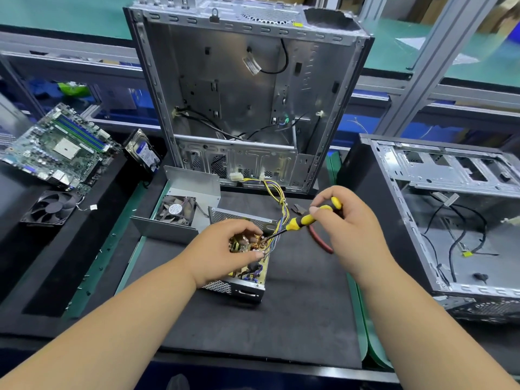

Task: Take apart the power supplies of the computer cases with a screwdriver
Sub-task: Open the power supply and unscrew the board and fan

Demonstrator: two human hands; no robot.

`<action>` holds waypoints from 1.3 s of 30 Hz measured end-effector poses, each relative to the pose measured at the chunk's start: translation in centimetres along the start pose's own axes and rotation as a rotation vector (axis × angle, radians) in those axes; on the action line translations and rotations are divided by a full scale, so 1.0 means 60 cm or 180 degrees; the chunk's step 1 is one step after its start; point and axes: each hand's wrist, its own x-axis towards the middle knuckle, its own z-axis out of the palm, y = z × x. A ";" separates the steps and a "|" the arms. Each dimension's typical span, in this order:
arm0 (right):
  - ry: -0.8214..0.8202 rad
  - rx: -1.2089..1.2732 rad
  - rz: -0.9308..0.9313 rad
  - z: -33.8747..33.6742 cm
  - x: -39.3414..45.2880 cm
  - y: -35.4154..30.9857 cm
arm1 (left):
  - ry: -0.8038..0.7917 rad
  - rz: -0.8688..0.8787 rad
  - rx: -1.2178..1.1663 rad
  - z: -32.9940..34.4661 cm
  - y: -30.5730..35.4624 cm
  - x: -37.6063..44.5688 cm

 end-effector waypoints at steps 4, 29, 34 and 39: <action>0.0131 0.0349 0.0133 0.006 0.015 0.000 | 0.0288 -0.0231 -0.0512 -0.009 0.019 -0.005; 0.0387 0.0668 0.0462 0.281 0.075 -0.047 | 0.0684 -0.1795 0.1625 -0.313 -0.251 -0.160; 0.0653 0.0343 0.0341 0.321 0.079 -0.063 | -0.0285 -0.1680 0.2254 -0.334 -0.303 -0.162; 0.1143 -0.0040 0.0341 0.323 0.074 -0.074 | -0.0433 -0.1333 0.2122 -0.353 -0.326 -0.145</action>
